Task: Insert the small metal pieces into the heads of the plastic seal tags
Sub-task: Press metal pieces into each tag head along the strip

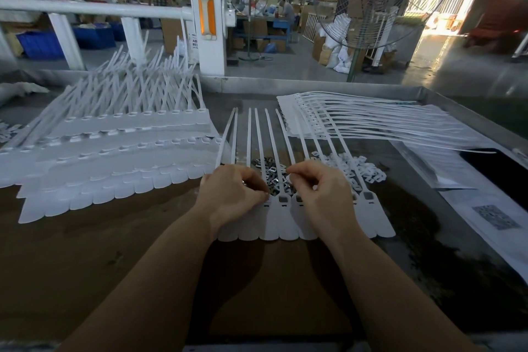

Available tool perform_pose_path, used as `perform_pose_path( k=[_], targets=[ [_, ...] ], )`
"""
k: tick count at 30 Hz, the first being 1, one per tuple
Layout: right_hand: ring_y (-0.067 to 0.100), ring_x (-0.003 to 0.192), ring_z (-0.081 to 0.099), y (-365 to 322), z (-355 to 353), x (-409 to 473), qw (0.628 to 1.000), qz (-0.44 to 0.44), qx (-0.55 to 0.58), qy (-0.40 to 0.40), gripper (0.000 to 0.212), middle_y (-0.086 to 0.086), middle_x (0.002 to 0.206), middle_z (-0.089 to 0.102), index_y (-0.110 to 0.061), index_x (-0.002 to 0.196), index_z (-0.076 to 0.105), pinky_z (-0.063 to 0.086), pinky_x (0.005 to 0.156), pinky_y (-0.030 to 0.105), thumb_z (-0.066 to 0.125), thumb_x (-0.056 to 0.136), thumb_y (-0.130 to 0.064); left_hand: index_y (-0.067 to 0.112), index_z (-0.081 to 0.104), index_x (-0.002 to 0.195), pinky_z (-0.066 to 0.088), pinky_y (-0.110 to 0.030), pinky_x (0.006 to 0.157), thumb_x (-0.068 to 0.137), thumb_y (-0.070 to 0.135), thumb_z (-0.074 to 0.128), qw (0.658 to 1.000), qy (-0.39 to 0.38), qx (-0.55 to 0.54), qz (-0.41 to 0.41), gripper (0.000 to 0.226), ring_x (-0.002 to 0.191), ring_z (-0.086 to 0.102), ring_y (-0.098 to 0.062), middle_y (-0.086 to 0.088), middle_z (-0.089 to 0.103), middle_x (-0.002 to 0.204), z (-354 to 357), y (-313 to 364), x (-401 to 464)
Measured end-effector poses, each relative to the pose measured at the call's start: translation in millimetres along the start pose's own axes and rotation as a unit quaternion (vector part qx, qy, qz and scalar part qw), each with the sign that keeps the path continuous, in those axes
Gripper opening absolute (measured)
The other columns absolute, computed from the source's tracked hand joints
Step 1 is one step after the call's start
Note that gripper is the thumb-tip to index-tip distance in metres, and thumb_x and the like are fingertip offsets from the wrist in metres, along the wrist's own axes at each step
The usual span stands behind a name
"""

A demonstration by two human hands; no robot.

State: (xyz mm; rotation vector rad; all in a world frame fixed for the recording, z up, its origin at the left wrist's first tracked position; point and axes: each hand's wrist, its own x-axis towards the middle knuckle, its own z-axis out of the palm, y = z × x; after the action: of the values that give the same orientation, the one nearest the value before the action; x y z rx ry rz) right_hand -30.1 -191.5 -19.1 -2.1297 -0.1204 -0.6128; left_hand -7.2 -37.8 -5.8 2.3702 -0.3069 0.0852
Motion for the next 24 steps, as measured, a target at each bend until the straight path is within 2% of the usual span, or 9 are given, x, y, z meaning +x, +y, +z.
perform_pose_path(
  k=[4,8,13,15,18,19,24],
  targets=[
    [0.002,0.079,0.057,-1.2,-0.2,-0.8,1.000,0.000,0.003,-0.004,0.015,-0.007,0.086,0.065,-0.015,0.096,0.071,0.046,0.074,0.012,0.059,0.089,-0.009,0.033,0.047,0.074,0.042,-0.045,0.095,0.072,0.031,0.074,1.000,0.005,-0.003,-0.014,0.028,0.079,0.054,-0.008,0.016,0.056,0.077,0.8,-1.5,1.9],
    [-0.001,0.080,0.058,-2.9,-0.6,-0.4,1.000,0.004,0.013,-0.004,0.015,-0.009,0.086,0.064,-0.015,0.098,0.070,0.045,0.073,0.005,0.060,0.088,-0.008,0.031,0.051,0.068,0.040,-0.044,0.096,0.074,0.031,0.072,1.000,0.005,0.020,-0.016,0.021,0.080,0.053,-0.008,0.016,0.057,0.074,2.1,-0.9,4.1],
    [0.004,0.079,0.061,-3.5,-2.9,-0.3,0.999,0.021,0.023,-0.007,0.009,-0.006,0.081,0.065,-0.015,0.089,0.069,0.046,0.070,0.007,0.064,0.085,-0.008,0.033,0.052,0.068,0.037,-0.040,0.095,0.076,0.033,0.070,1.000,0.001,0.020,0.001,0.020,0.079,0.051,-0.008,0.018,0.057,0.077,1.7,-5.2,4.2],
    [0.008,0.080,0.059,-4.1,-3.8,0.1,1.000,0.012,0.006,-0.027,0.008,-0.006,0.081,0.064,-0.016,0.086,0.069,0.048,0.074,0.014,0.065,0.084,-0.009,0.034,0.052,0.068,0.034,-0.036,0.092,0.077,0.033,0.070,1.000,0.007,0.021,0.011,0.020,0.077,0.050,-0.006,0.019,0.056,0.076,2.3,-6.7,3.5],
    [0.016,0.090,0.056,-4.3,-3.7,0.4,0.997,-0.009,-0.050,-0.066,0.005,-0.007,0.086,0.058,-0.016,0.085,0.069,0.045,0.088,0.040,0.065,0.084,-0.014,0.034,0.052,0.066,0.033,-0.034,0.090,0.075,0.032,0.071,1.000,0.017,0.020,0.016,0.021,0.075,0.049,-0.005,0.019,0.055,0.073,2.9,-8.2,3.5],
    [0.016,0.093,0.055,-4.4,-3.7,0.2,0.995,-0.016,-0.073,-0.072,0.004,-0.009,0.088,0.056,-0.017,0.085,0.069,0.043,0.091,0.044,0.065,0.084,-0.016,0.033,0.053,0.066,0.034,-0.034,0.089,0.075,0.032,0.072,1.000,0.020,0.018,0.015,0.021,0.074,0.049,-0.004,0.019,0.055,0.072,3.1,-8.4,3.9],
    [0.011,0.098,0.049,-4.0,-5.1,-0.6,0.988,-0.023,-0.120,-0.090,0.009,-0.012,0.089,0.052,-0.024,0.078,0.063,0.038,0.095,0.045,0.063,0.085,-0.019,0.033,0.052,0.065,0.034,-0.033,0.088,0.074,0.031,0.072,0.999,0.025,0.021,0.019,0.022,0.074,0.049,-0.003,0.019,0.055,0.071,4.6,-10.1,4.4]
  ],
)
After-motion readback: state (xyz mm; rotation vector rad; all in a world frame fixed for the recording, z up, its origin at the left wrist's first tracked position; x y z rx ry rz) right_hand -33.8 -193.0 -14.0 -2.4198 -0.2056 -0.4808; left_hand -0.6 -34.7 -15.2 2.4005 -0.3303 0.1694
